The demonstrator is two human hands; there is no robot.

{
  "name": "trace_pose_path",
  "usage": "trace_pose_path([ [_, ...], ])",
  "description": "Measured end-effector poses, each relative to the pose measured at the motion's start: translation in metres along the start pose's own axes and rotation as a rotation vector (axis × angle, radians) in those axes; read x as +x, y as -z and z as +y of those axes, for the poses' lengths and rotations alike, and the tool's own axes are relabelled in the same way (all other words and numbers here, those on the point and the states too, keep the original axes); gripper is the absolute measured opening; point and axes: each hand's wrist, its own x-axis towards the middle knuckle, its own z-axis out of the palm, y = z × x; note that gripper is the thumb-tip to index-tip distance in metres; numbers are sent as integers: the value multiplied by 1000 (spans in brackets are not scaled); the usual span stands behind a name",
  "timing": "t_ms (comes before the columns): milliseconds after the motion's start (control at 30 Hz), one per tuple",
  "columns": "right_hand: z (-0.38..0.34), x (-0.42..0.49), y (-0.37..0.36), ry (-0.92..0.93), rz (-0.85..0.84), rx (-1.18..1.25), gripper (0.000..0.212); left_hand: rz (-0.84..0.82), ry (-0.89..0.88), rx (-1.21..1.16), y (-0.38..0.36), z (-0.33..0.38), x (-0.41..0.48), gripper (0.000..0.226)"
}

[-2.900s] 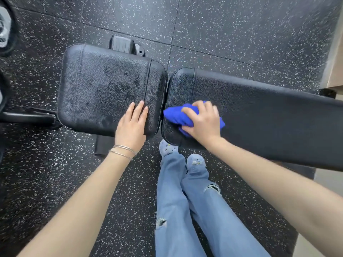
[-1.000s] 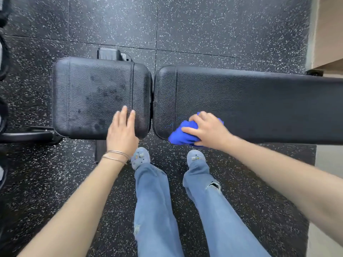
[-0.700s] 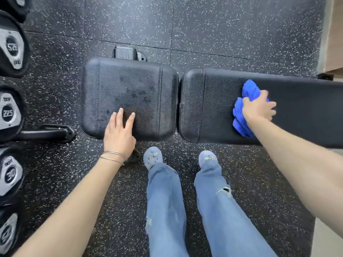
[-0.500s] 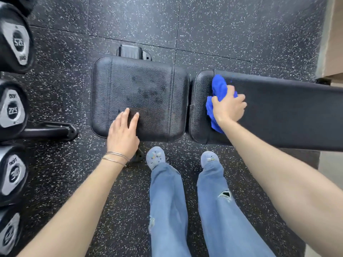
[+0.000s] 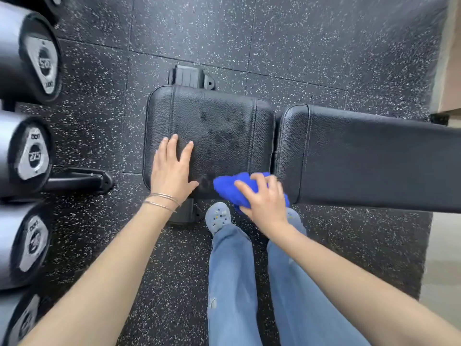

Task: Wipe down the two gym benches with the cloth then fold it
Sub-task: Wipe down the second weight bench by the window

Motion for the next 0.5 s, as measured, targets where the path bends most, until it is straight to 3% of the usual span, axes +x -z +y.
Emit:
trace_pose_path([
  [67,7,-9,1,138,-38,-68,58,-12,12,0,-1,3,0,100],
  [133,19,12,6,136,-46,-102,55,-24,14,23,-3,5,0,103],
  [367,49,165,38,-171,9,-157,45,-23,41,37,-6,8,1,105],
  [500,51,208,41,-439,-54,72,43,-17,65,23,-9,9,2,106],
])
